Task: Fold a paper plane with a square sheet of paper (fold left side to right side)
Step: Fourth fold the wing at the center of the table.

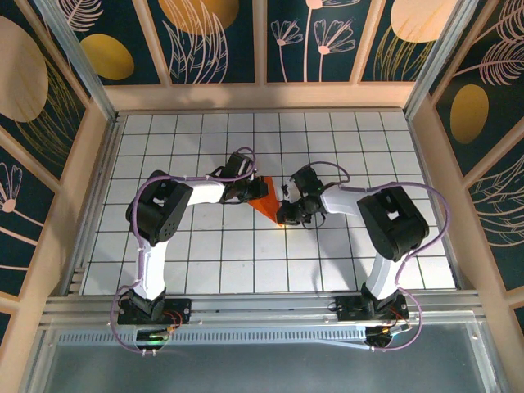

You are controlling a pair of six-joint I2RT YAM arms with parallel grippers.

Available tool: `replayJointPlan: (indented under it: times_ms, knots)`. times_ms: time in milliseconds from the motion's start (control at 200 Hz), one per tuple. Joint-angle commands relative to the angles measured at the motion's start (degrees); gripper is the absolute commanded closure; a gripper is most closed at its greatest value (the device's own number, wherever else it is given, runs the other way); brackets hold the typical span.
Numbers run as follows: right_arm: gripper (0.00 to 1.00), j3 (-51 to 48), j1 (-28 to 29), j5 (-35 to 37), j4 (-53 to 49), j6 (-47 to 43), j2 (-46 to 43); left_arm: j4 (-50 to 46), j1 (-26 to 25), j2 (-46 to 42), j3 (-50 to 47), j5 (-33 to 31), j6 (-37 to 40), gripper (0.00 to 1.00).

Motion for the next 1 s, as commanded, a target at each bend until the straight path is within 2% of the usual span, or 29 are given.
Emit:
replayJointPlan:
  times_ms: [0, 255, 380, 485, 621, 791, 996]
  knots:
    - [1.0, -2.87, 0.71, 1.39, -7.42, -1.36, -1.77, -4.01, 0.78, 1.46, -0.07, -3.88, 0.0, 1.0]
    - [1.0, -1.85, -0.35, -1.11, -8.82, -2.96, -7.19, -2.41, 0.75, -0.85, 2.19, 1.11, -1.33, 0.99]
    - [0.84, -0.33, -3.07, -2.19, -6.75, -3.72, -10.15, -2.31, 0.75, -4.02, 3.77, 1.67, -1.39, 0.86]
    - [0.71, 0.44, -4.06, -1.96, -2.45, -2.98, -10.47, -3.06, 0.79, -7.67, 4.07, -1.41, -0.31, 0.76]
    - [0.61, 1.87, -4.12, -0.66, 3.1, -2.88, -7.39, -3.99, 0.8, -13.21, 1.21, -8.38, 1.56, 0.64]
    - [0.61, 5.52, -3.85, -0.76, 5.8, -4.23, -1.19, -3.6, 0.75, -19.65, -5.01, -13.73, 2.6, 0.58]
    - [0.61, 8.6, -3.79, -1.83, 6.97, -5.0, 4.05, -2.76, 0.84, -24.38, -10.09, -15.95, 2.45, 0.55]
